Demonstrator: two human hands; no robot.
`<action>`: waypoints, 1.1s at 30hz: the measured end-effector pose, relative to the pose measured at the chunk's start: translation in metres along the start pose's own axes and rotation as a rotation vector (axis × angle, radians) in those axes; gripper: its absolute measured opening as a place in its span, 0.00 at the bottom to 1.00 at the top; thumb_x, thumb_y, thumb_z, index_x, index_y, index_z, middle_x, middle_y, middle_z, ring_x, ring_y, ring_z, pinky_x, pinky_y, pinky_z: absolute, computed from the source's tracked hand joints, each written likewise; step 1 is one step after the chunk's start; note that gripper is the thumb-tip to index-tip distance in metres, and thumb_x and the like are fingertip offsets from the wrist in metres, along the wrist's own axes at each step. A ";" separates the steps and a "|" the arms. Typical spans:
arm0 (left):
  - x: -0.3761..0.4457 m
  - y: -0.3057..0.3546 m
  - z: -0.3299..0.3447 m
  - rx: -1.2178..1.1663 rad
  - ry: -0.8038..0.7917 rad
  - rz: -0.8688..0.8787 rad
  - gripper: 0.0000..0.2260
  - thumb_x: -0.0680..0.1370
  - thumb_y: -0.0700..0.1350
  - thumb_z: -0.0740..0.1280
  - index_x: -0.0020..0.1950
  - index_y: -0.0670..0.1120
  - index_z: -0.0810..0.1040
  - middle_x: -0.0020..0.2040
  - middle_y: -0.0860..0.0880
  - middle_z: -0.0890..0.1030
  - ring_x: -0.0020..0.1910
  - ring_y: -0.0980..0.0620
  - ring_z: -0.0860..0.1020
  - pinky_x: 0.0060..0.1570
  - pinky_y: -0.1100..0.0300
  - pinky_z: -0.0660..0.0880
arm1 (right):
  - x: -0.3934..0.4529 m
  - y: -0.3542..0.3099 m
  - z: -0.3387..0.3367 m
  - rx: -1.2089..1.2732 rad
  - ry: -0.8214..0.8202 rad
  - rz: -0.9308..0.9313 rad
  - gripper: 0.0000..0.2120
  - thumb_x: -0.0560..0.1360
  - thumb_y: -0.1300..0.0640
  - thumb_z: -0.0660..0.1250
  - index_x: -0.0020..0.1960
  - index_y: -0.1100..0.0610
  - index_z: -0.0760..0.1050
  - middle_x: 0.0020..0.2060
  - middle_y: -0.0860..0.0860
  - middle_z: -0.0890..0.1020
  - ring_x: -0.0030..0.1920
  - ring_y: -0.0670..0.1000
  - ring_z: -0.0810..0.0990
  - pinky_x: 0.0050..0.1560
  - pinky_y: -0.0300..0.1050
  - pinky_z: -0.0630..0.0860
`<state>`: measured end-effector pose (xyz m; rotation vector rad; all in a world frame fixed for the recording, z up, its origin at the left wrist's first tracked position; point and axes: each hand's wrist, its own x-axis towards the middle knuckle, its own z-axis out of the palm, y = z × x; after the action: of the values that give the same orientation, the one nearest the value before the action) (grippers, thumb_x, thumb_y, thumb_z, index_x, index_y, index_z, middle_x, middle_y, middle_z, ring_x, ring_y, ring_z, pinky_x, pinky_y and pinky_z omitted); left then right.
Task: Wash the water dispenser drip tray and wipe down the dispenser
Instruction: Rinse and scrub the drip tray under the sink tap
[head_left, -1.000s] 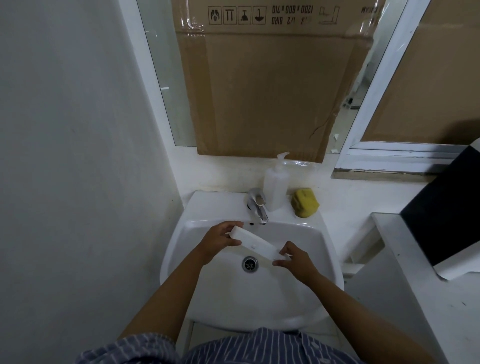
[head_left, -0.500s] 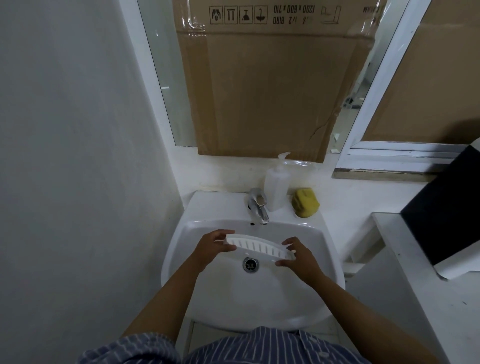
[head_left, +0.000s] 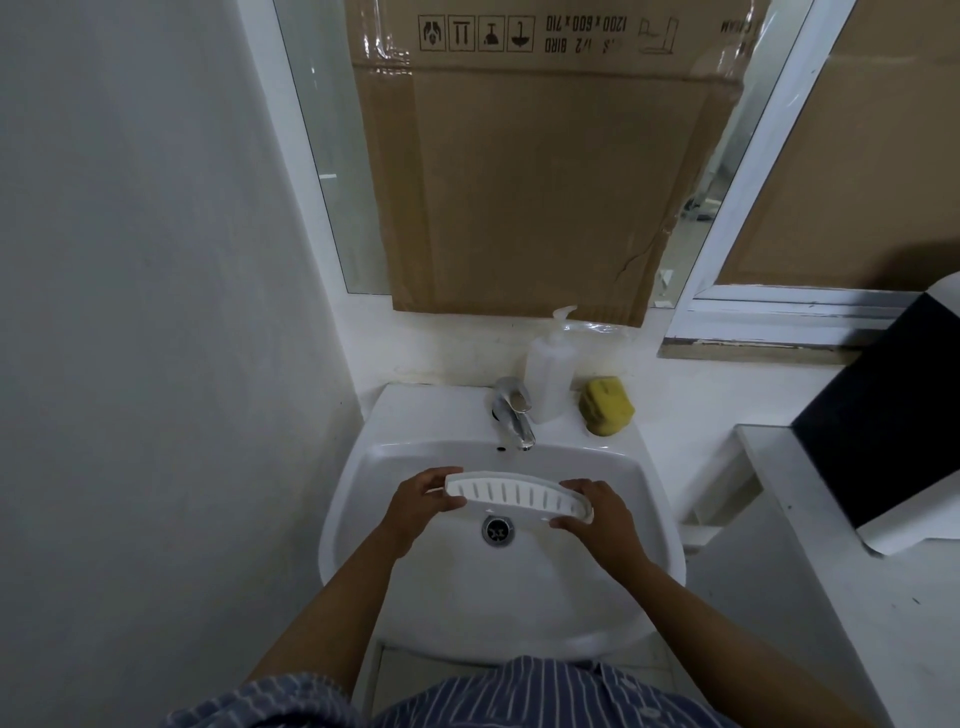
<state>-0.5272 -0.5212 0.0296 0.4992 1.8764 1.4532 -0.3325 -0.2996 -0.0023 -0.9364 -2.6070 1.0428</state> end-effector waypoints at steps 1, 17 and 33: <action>0.000 -0.001 0.001 -0.001 0.000 -0.001 0.20 0.71 0.36 0.74 0.63 0.44 0.78 0.57 0.45 0.82 0.53 0.52 0.80 0.44 0.68 0.76 | -0.001 -0.001 -0.001 0.000 -0.008 0.005 0.24 0.65 0.44 0.77 0.59 0.44 0.75 0.51 0.43 0.77 0.51 0.44 0.76 0.52 0.43 0.76; -0.001 -0.019 0.009 0.034 0.002 -0.082 0.18 0.73 0.38 0.73 0.63 0.44 0.78 0.58 0.45 0.80 0.55 0.49 0.78 0.50 0.64 0.75 | -0.018 0.005 0.002 0.059 -0.061 0.105 0.27 0.68 0.47 0.76 0.64 0.48 0.74 0.55 0.48 0.75 0.54 0.47 0.74 0.57 0.44 0.73; -0.005 -0.022 0.020 -0.141 0.121 -0.392 0.21 0.78 0.60 0.62 0.46 0.41 0.77 0.38 0.42 0.77 0.34 0.49 0.74 0.36 0.58 0.77 | -0.034 -0.007 -0.011 0.481 0.010 0.226 0.13 0.74 0.49 0.72 0.58 0.50 0.79 0.53 0.47 0.79 0.54 0.46 0.77 0.38 0.34 0.77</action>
<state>-0.5073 -0.5175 0.0075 -0.0270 1.8209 1.3582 -0.3054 -0.3186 0.0127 -1.1117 -2.1163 1.6164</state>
